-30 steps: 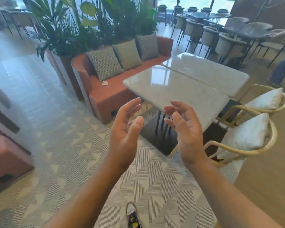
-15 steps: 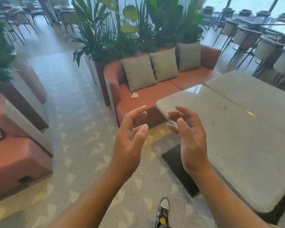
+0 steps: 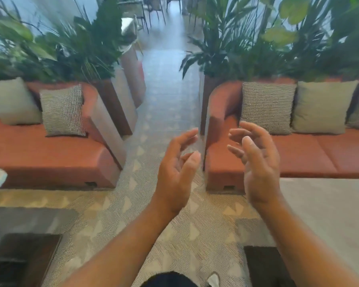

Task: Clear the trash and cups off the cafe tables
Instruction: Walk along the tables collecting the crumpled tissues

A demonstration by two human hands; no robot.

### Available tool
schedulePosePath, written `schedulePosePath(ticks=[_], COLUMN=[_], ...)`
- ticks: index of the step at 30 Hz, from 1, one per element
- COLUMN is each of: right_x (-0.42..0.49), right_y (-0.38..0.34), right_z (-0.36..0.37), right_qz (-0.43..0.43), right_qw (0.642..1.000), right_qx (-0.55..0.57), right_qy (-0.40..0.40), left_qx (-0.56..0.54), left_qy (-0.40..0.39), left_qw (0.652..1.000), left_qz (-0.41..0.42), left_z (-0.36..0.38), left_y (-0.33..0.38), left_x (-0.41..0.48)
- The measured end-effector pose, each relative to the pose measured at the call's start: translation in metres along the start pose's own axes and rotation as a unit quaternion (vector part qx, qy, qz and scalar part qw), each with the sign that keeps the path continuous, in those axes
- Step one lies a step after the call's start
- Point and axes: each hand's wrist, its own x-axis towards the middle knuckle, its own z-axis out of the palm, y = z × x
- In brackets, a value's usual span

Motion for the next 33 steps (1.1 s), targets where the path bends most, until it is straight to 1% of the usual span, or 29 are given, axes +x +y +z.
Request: schedulePosePath(ticks=[3,6,12,16,21,25,29,33], right_x=[0.051,0.093,0.16,0.223,0.315,0.374,0.406,0.433], right_y=[0.02,0.044,0.087,0.117,0.137,0.142,0.149,0.168], right_z=[-0.001,-0.003,-0.007,-0.027,-0.063,-0.094,-0.126,-0.152], right_qz=[0.006,0.021,0.042,0.044,0.036,0.036,0.033,0.019], right_qw=[0.999,0.998,0.999,0.999,0.989,0.977,0.96,0.951], right_qx=[0.016,0.024,0.023,-0.011,-0.071,-0.094,-0.112,-0.112], right_qy=[-0.032,-0.048,-0.022,0.024,0.122,0.189,0.255,0.286], left_qx=[0.01,0.024,0.023,0.008,-0.027,-0.053,-0.069,-0.074], left_qy=[0.037,0.055,0.054,0.0,-0.083,-0.143,-0.194,-0.219], left_qw=[0.999,0.998,0.998,1.0,0.996,0.988,0.979,0.973], left_qz=[-0.007,-0.014,-0.021,-0.024,-0.02,-0.008,-0.004,-0.02], left_z=[0.006,0.012,0.033,0.065,0.11,0.146,0.183,0.223], left_y=[-0.012,-0.029,-0.081,-0.125,-0.168,-0.192,-0.217,-0.247], left_x=[0.035,0.07,0.151,0.233,0.344,0.423,0.471,0.502])
